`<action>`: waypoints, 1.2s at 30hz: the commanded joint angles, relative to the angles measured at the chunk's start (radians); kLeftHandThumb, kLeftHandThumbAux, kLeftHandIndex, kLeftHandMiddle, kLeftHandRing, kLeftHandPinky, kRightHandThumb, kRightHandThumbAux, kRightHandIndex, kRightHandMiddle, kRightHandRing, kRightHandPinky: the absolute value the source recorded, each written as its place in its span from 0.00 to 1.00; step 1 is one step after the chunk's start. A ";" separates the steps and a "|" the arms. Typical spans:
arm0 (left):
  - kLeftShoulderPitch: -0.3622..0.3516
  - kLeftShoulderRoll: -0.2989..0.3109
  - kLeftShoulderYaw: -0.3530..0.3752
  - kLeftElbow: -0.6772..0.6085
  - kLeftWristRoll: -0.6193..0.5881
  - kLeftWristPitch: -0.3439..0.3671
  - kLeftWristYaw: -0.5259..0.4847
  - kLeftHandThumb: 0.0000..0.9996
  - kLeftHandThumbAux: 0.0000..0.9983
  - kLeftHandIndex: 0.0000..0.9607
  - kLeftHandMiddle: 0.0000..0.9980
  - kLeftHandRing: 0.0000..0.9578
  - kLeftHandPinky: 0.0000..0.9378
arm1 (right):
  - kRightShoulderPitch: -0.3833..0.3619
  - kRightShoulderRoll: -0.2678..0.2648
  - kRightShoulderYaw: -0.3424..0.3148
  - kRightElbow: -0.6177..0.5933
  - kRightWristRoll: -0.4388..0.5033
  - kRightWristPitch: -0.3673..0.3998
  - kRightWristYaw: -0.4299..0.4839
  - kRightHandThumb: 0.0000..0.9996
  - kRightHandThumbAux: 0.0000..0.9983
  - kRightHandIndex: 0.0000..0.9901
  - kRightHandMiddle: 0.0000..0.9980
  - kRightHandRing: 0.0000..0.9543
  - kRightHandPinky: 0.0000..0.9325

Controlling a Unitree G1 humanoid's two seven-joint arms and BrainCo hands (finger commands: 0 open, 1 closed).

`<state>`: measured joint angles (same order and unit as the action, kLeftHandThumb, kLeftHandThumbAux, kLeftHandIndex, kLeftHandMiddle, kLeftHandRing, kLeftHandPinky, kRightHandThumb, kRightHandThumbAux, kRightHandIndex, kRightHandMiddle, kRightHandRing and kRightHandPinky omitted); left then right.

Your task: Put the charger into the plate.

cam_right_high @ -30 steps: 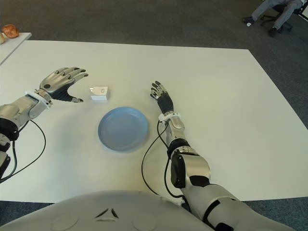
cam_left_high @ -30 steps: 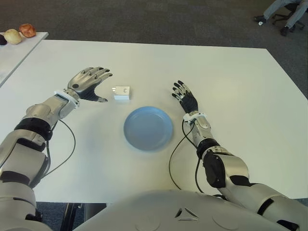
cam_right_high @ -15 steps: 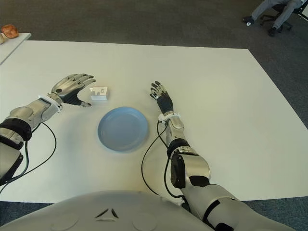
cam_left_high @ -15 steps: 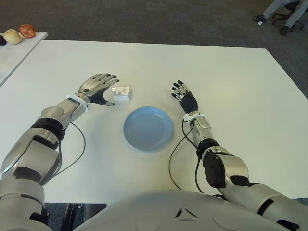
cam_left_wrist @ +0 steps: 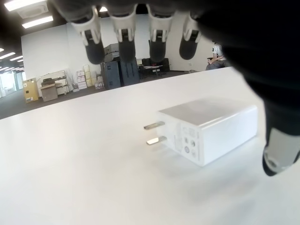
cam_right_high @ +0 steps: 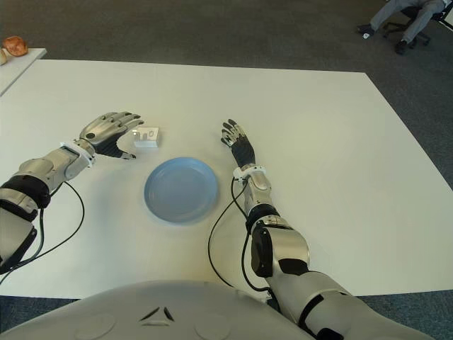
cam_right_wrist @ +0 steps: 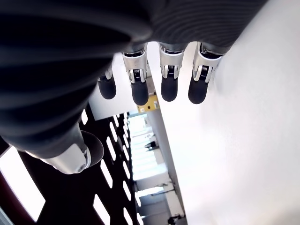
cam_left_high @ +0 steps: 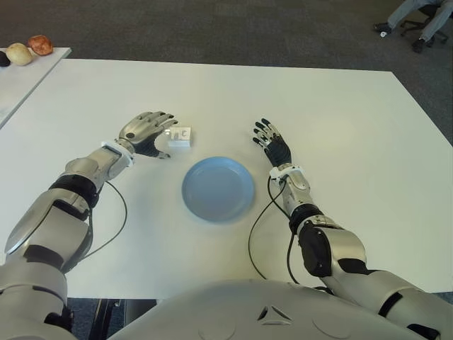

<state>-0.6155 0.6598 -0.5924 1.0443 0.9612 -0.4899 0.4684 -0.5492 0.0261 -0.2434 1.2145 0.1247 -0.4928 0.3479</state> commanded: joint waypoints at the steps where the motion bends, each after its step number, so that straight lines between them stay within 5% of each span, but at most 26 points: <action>1: -0.029 -0.046 -0.029 0.053 0.004 0.022 -0.034 0.00 0.54 0.00 0.00 0.00 0.00 | 0.087 0.009 0.005 0.058 -0.004 0.082 -0.011 0.00 0.62 0.08 0.12 0.08 0.06; 36: -0.149 -0.177 -0.063 0.236 -0.071 0.113 -0.179 0.06 0.48 0.00 0.00 0.00 0.03 | 0.125 0.020 0.009 0.030 0.000 0.054 0.007 0.01 0.61 0.09 0.13 0.09 0.03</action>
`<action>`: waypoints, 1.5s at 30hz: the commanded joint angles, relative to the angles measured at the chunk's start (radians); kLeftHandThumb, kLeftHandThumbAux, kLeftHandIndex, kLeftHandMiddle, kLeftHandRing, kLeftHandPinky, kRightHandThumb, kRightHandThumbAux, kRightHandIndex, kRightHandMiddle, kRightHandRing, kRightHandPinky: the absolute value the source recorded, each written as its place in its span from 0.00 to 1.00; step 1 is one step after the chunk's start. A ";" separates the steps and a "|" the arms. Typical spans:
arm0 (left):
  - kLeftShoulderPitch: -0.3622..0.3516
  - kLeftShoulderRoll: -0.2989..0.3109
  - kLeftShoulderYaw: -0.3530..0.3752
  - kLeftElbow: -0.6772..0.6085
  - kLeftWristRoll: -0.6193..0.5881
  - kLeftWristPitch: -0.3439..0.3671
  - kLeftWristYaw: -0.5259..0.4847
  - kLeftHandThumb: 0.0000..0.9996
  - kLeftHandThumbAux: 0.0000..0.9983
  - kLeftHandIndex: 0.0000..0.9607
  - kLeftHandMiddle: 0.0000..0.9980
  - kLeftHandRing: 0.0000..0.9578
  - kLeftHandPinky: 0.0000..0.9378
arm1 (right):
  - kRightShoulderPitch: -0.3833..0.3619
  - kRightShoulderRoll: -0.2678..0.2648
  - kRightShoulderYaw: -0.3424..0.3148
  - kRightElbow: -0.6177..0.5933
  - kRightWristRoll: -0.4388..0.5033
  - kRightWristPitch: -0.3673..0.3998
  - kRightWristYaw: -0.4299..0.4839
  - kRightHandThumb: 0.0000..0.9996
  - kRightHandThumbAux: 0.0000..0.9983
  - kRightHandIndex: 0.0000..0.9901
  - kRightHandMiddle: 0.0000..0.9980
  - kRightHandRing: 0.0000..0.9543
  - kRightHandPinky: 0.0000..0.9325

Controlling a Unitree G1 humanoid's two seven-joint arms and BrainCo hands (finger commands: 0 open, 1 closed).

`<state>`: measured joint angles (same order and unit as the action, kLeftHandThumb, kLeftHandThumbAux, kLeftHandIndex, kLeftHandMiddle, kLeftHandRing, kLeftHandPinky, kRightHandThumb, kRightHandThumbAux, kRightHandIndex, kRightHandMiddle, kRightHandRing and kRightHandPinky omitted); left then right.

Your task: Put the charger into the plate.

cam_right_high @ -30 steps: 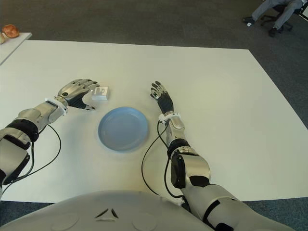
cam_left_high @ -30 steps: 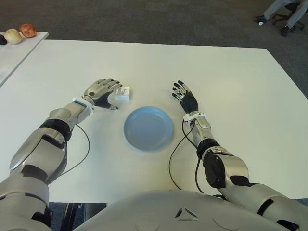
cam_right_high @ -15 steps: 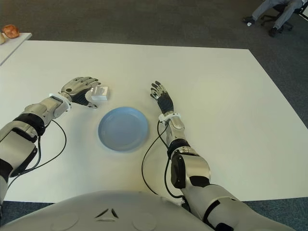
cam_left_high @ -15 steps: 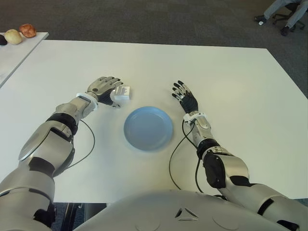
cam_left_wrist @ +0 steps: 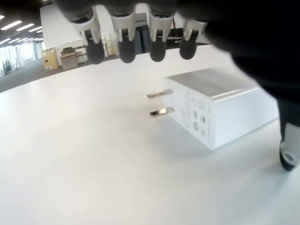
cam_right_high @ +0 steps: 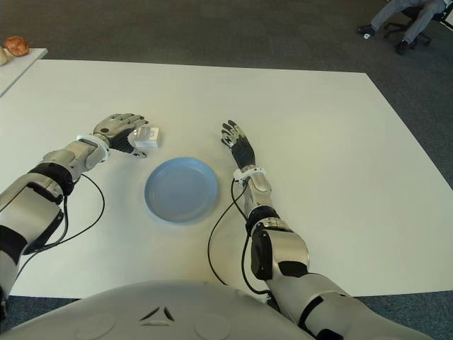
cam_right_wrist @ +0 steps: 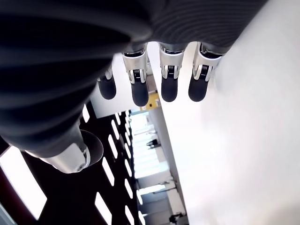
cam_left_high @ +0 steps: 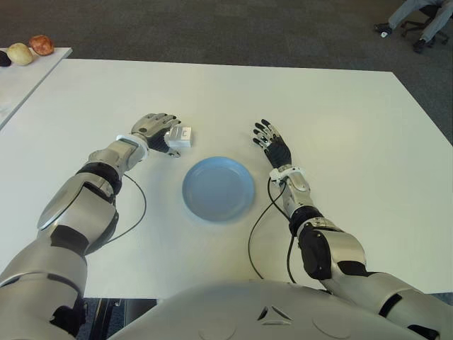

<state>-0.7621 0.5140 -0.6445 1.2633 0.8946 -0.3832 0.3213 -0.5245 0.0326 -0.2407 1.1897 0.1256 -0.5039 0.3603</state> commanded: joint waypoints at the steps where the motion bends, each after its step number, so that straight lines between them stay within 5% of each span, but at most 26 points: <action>1: -0.003 -0.032 -0.011 0.017 -0.007 0.007 -0.034 0.06 0.48 0.00 0.00 0.00 0.03 | 0.101 0.014 0.006 0.054 -0.001 0.065 -0.005 0.01 0.61 0.09 0.13 0.08 0.03; 45: -0.070 -0.119 0.029 0.075 -0.118 0.119 -0.316 0.09 0.45 0.00 0.00 0.02 0.09 | 0.147 0.029 0.013 0.006 0.004 0.053 0.019 0.02 0.64 0.10 0.14 0.09 0.04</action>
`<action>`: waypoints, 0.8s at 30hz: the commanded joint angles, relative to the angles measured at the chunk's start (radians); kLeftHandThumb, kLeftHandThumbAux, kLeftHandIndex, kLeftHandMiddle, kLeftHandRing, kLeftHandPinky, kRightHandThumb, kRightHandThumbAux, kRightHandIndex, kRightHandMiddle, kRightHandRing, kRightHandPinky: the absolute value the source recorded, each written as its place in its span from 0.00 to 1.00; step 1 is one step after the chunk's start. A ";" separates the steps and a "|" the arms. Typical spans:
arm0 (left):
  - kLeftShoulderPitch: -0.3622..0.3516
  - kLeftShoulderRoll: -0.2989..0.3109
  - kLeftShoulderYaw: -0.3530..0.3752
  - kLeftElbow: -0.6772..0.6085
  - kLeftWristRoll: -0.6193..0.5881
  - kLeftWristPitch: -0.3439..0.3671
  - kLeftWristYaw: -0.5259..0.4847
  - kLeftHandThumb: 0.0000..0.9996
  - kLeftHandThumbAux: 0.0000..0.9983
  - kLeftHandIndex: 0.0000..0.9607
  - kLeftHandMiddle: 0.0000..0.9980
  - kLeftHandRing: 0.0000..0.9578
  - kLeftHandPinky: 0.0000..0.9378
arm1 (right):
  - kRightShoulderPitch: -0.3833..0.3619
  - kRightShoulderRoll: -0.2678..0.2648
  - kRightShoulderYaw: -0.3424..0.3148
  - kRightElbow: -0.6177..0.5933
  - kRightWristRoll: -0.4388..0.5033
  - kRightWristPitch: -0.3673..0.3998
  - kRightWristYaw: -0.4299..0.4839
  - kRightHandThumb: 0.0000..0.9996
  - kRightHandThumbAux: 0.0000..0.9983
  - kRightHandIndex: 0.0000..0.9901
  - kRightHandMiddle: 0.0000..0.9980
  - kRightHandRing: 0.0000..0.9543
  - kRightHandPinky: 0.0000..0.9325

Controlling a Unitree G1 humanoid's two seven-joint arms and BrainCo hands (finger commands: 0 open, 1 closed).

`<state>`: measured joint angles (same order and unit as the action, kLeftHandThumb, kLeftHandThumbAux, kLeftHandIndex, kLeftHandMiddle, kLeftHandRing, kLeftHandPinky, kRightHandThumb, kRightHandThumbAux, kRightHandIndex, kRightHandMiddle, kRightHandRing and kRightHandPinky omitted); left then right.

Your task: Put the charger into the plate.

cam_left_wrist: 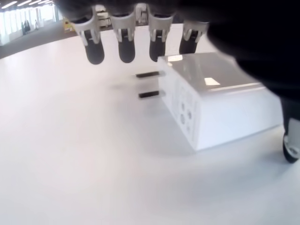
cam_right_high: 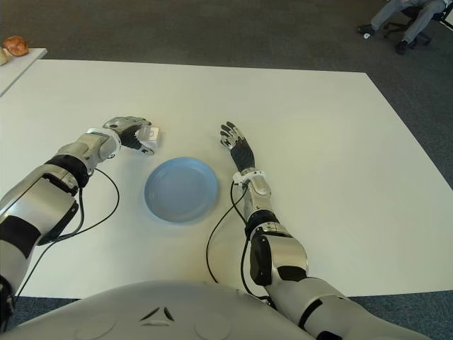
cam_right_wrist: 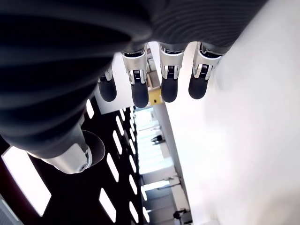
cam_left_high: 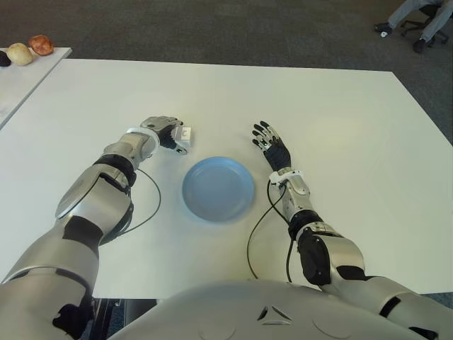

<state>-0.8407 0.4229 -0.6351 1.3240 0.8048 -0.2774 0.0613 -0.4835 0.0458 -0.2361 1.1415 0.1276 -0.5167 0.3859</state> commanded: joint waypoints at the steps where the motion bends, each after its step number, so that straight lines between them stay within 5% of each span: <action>1: 0.010 -0.030 0.026 0.015 -0.036 0.016 -0.064 0.11 0.45 0.00 0.00 0.02 0.09 | 0.108 0.016 0.009 0.051 0.002 0.065 -0.006 0.02 0.64 0.10 0.14 0.09 0.04; 24: 0.027 -0.033 0.055 0.009 -0.093 0.041 -0.145 0.37 0.59 0.00 0.03 0.03 0.06 | 0.141 0.015 0.027 0.006 0.004 0.066 -0.004 0.00 0.63 0.10 0.15 0.10 0.03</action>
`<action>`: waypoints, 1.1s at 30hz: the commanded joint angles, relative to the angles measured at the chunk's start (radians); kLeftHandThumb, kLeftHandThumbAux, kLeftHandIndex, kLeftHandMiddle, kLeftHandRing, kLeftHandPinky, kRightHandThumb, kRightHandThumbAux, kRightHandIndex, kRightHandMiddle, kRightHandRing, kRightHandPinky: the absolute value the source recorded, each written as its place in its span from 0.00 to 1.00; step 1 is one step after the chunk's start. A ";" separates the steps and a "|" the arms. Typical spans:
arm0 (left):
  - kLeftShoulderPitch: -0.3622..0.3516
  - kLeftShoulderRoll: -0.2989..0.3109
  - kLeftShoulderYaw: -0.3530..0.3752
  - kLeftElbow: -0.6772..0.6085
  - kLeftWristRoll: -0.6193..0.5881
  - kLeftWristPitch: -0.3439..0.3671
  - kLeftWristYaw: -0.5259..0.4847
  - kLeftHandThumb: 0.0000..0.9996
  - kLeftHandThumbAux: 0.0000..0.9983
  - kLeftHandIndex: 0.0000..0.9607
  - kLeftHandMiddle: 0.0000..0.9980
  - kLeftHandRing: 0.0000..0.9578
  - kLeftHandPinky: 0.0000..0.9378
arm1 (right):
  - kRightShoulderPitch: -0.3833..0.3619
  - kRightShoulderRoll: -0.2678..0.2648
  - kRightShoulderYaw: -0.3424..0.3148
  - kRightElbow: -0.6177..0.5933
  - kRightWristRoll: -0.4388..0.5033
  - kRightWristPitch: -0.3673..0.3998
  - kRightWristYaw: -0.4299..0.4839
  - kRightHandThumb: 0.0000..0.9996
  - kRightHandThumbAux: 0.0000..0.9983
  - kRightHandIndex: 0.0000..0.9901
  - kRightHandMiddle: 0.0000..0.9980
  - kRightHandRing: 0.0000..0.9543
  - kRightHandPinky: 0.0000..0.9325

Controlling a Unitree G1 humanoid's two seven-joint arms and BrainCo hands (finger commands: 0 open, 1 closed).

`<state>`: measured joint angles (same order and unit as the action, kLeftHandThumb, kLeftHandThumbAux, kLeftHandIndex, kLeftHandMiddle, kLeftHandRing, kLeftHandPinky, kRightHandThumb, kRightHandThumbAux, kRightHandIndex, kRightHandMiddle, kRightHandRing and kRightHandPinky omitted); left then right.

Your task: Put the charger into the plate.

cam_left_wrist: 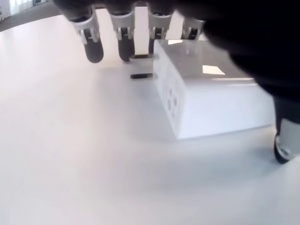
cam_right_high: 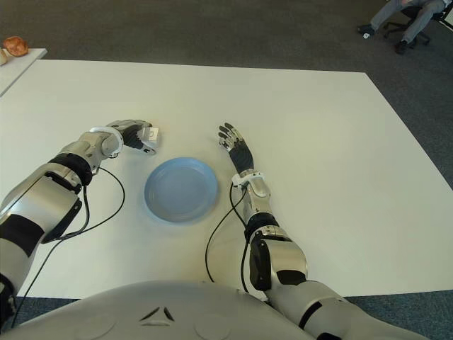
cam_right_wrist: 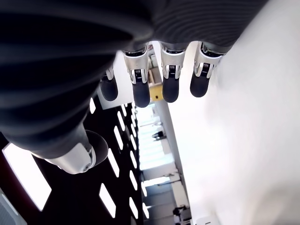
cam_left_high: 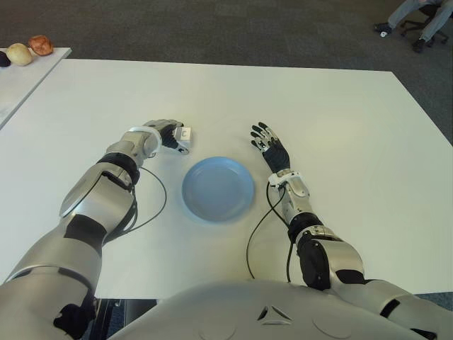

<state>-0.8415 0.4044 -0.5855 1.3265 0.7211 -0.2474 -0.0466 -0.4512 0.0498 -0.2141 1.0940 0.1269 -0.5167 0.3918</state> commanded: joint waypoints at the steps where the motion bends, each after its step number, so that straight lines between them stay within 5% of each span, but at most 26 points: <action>1: 0.028 -0.015 0.006 0.006 -0.011 0.012 -0.039 0.38 0.59 0.00 0.03 0.03 0.06 | 0.109 0.011 0.005 0.052 0.005 0.066 -0.010 0.00 0.62 0.10 0.15 0.10 0.03; 16: 0.033 -0.025 0.026 0.006 -0.040 0.048 -0.072 0.42 0.62 0.05 0.09 0.10 0.17 | 0.119 0.007 0.011 0.031 0.010 0.077 -0.003 0.00 0.64 0.09 0.14 0.09 0.02; 25: 0.030 -0.017 0.007 0.000 -0.029 0.050 -0.107 0.54 0.60 0.14 0.25 0.32 0.42 | 0.121 0.005 0.013 0.026 0.012 0.078 -0.006 0.00 0.62 0.10 0.15 0.10 0.02; 33: 0.027 -0.006 -0.024 -0.006 -0.001 0.035 -0.104 0.61 0.61 0.19 0.34 0.42 0.47 | 0.121 0.003 0.016 0.025 0.012 0.081 -0.002 0.00 0.65 0.09 0.14 0.09 0.01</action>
<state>-0.8577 0.4042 -0.5777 1.2984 0.6915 -0.2035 -0.0952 -0.4307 0.0503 -0.1988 1.0614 0.1313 -0.5125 0.3939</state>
